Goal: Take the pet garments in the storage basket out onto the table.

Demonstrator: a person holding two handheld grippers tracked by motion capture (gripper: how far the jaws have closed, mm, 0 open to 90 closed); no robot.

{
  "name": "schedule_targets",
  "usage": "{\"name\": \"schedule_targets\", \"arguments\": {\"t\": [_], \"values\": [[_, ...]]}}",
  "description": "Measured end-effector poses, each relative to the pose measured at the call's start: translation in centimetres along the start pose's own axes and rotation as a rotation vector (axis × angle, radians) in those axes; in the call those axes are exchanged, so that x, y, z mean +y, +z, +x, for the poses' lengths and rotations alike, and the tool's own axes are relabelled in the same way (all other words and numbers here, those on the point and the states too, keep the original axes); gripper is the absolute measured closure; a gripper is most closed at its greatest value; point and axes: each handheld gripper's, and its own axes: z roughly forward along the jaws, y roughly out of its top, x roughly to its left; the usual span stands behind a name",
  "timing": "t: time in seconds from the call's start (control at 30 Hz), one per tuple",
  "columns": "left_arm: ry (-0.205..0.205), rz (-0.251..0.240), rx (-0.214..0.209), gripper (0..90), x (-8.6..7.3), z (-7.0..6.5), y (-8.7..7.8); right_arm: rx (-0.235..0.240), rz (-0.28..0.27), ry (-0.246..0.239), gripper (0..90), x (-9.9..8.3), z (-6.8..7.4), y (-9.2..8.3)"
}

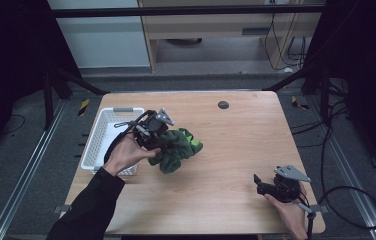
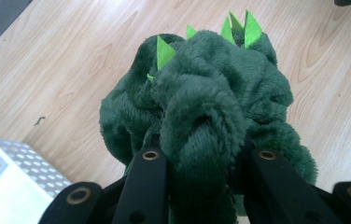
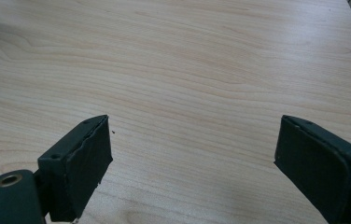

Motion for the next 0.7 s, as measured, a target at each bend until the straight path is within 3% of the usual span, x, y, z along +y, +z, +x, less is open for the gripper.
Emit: {"name": "schedule_targets", "arguments": {"t": [0.3,0.7], "values": [[0.048,0.037,-0.014,74.8,0.7,-0.8,1.6,-0.002,-0.003,-0.001,10.8,0.0,0.0,0.0],[0.083,0.064,-0.042,74.6,1.5,-1.6,3.6,-0.002,-0.004,0.003,10.7,0.1,0.0,-0.1]]}}
